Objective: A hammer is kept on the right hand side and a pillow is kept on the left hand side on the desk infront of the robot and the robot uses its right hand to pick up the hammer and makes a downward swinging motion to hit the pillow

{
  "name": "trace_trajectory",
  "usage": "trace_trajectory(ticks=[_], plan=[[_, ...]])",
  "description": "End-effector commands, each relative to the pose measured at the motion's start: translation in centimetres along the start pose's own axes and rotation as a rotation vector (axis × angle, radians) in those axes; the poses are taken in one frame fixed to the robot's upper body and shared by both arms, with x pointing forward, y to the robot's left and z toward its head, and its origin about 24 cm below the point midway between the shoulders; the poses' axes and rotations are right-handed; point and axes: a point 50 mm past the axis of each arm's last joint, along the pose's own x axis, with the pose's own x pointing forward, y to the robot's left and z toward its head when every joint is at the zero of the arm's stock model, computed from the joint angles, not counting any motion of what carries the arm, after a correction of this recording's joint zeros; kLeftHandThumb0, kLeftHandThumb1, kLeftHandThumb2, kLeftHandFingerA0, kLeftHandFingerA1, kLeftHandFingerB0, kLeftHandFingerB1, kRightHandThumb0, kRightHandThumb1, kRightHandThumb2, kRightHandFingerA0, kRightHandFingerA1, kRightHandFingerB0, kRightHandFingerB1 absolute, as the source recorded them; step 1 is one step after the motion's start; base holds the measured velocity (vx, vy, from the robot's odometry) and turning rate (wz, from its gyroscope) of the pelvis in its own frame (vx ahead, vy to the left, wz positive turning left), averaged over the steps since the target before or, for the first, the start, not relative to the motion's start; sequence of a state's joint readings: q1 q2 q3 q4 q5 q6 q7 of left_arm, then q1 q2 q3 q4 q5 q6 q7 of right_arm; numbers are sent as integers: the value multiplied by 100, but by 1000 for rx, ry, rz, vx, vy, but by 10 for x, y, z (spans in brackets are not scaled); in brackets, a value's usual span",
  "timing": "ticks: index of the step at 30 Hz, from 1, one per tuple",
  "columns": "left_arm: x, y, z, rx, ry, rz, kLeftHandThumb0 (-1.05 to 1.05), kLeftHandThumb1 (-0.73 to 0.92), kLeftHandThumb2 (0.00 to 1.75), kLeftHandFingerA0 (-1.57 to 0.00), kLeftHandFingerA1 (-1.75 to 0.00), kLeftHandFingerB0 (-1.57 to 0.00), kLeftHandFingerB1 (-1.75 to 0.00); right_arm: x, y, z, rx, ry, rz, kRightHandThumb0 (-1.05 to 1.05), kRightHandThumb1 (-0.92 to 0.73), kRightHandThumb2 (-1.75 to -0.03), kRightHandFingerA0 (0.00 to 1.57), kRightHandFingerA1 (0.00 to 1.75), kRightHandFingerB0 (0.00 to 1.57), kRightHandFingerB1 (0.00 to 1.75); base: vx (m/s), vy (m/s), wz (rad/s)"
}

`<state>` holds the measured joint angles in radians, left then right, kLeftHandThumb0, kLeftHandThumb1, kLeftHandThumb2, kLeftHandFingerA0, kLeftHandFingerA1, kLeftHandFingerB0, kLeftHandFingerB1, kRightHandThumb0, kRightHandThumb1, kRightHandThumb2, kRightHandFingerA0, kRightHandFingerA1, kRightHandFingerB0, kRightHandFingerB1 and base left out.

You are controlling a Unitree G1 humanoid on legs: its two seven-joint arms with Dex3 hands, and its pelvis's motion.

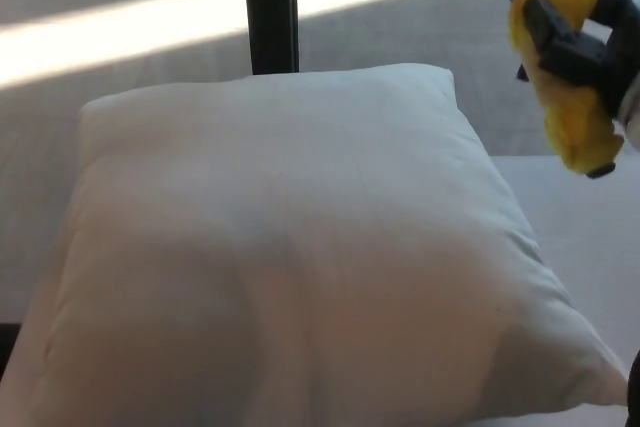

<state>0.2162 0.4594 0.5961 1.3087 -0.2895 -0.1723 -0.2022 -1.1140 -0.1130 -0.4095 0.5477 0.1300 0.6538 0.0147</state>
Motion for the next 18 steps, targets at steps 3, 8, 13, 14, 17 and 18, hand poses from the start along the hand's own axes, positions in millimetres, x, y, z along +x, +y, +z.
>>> trace_trajectory(ticks=[3,8,13,14,17,18], plan=[[0,2,2,22,-4,7,-72,77,63,-77,-55,-63,-50,-29,50,98,158,-44,362,-35,-59,-119,104,175,73,168,0,0,0],[0,3,2,20,2,4,-74,77,63,-78,-57,-70,-51,-32,58,91,173,-16,401,-32,-54,-128,106,175,76,165,0,0,0],[0,3,3,19,5,9,-73,77,62,-81,-57,-67,-49,-31,59,58,204,109,411,-31,-63,-112,106,175,68,165,0,0,0],[0,4,4,21,3,7,-74,77,63,-82,-58,-66,-49,-30,58,50,198,135,413,-31,-60,-117,106,175,69,166,0,0,0],[1,3,7,49,-4,1,-76,79,64,-78,-55,-67,-49,-30,56,30,208,222,405,-29,-65,-117,106,175,71,167,0,0,0],[1,3,7,44,-8,3,-77,77,63,-80,-57,-68,-50,-29,54,20,205,265,381,-31,-72,-104,105,175,74,155,0,0,0]])
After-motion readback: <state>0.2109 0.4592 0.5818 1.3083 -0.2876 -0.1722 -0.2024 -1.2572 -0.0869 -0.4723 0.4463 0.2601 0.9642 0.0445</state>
